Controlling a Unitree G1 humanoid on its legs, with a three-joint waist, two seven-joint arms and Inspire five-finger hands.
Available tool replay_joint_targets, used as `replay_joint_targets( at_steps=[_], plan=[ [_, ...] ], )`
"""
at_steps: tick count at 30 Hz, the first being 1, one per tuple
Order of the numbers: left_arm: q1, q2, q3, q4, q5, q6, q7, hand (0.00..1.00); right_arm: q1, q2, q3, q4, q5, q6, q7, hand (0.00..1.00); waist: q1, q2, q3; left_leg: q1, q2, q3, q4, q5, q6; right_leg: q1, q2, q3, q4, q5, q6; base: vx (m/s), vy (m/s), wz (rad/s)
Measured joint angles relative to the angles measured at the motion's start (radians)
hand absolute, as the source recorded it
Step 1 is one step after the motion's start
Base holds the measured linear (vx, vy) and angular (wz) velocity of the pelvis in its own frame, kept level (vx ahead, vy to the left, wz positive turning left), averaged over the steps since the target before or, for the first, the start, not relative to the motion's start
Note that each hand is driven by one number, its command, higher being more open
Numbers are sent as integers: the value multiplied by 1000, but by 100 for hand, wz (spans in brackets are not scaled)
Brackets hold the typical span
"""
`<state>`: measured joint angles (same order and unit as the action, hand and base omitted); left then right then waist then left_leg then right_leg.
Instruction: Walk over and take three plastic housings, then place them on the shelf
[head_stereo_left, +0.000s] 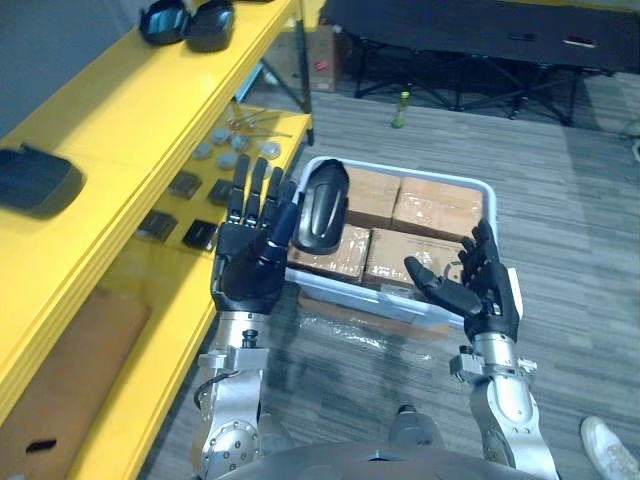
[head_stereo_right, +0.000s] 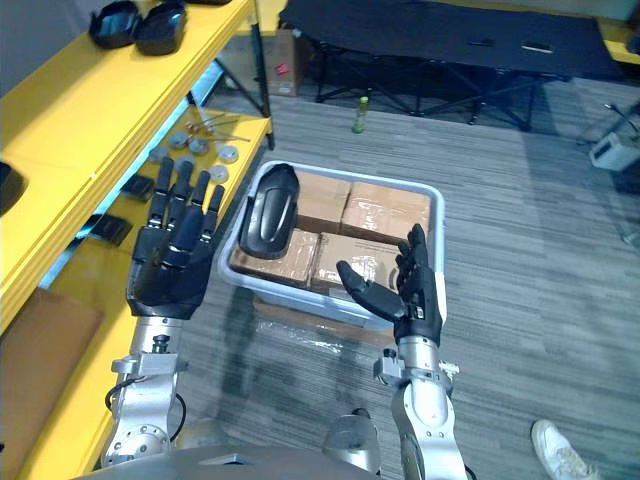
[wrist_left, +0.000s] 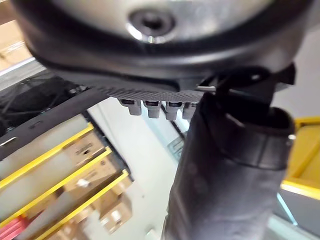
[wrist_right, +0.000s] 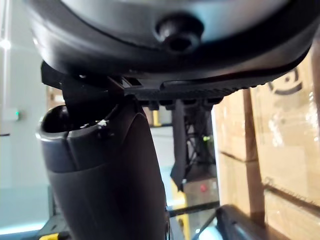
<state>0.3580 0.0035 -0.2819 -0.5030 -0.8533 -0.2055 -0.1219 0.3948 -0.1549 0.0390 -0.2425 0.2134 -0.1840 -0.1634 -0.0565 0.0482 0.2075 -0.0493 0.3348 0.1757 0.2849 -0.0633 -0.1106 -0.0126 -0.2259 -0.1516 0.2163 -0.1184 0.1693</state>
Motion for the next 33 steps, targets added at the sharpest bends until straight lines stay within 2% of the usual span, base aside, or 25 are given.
replay_joint_targets(
  at_steps=[1,2,3,4,5,6,7,9,11,12,14,17,20,24,30,33],
  plan=[
    [-9,3,0,6,4,-7,-8,100,-7,-8,0,-1,-1,0,2,100,-1,6,-4,8,-19,-14,-37,-24,0,-33,-8,21,8,8,13,-36,128,-28],
    [-21,9,3,32,5,-10,-11,100,-18,-8,-4,4,-1,2,-12,100,-1,14,-9,7,-39,-18,-71,-45,-23,-57,-23,28,11,21,32,-46,171,-14],
    [-38,13,6,48,6,-10,-11,100,-27,-6,-3,11,-1,4,-21,100,0,8,-7,9,-53,-20,-83,-49,-40,-63,-35,31,9,29,40,-77,247,-3],
    [-45,17,16,82,29,-11,-9,100,-55,4,6,37,-2,15,-43,100,8,-12,0,11,-80,-16,-86,-45,-63,-69,-60,36,4,50,50,-90,207,-12],
    [-43,26,25,109,68,-11,-6,100,-73,15,17,61,-2,28,-64,100,22,-24,-2,15,-94,-7,-82,-49,-68,-68,-75,34,-11,74,53,-98,232,-21],
    [-40,49,30,134,187,-10,11,100,-96,29,27,102,-2,30,-98,100,39,-32,-3,21,-109,-1,-72,-60,-75,-53,-87,31,-37,105,56,-75,176,-18],
    [-39,64,30,142,251,-8,25,100,-110,38,29,127,-2,32,-114,100,46,-37,-4,21,-117,1,-62,-66,-70,-46,-95,28,-47,118,55,-72,170,-14],
    [-37,113,41,173,483,21,96,100,-194,54,25,255,-2,52,-185,100,79,-44,-3,2,-136,3,-15,-105,-56,-34,-115,14,-82,167,56,-106,152,-12],
    [-37,125,60,213,567,49,119,100,-259,54,12,345,0,69,-224,100,88,-47,-1,-26,-147,-5,18,-124,-49,-33,-125,0,-110,191,59,-122,105,0],
    [-36,133,81,281,619,80,137,100,-314,53,-4,426,2,70,-263,100,103,-48,3,-56,-153,-18,38,-127,-46,-36,-129,-19,-138,214,57,-112,75,9],
    [-39,135,103,380,670,101,146,100,-379,45,-21,494,2,70,-299,100,109,-46,16,-96,-155,-42,62,-122,-54,-40,-129,-45,-156,224,62,-98,34,24],
    [-37,157,98,472,794,112,151,100,-550,-8,-56,612,41,70,-337,100,135,-36,77,-137,-159,-79,87,-118,-57,-44,-126,-67,-167,226,65,-106,2,21],
    [-53,171,59,467,805,111,150,100,-714,-76,-94,711,46,70,-351,100,163,-13,121,-188,-169,-122,95,-100,-56,-65,-126,-94,-167,230,67,-103,-1,27],
    [-96,170,47,462,772,78,158,100,-895,-149,-93,787,45,69,-301,100,188,-2,171,-214,-170,-144,97,-79,-55,-75,-122,-110,-166,240,64,-48,-6,15],
    [-170,159,42,468,701,14,163,100,-1126,-235,-69,957,48,70,-258,100,219,-3,217,-265,-172,-162,118,-73,-55,-109,-120,-118,-164,249,62,-25,2,6],
    [-193,158,19,507,703,4,164,100,-1220,-295,-45,1048,49,70,-240,100,224,2,240,-300,-173,-177,138,-74,-55,-131,-118,-124,-153,250,63,-38,8,7]
  ],
)
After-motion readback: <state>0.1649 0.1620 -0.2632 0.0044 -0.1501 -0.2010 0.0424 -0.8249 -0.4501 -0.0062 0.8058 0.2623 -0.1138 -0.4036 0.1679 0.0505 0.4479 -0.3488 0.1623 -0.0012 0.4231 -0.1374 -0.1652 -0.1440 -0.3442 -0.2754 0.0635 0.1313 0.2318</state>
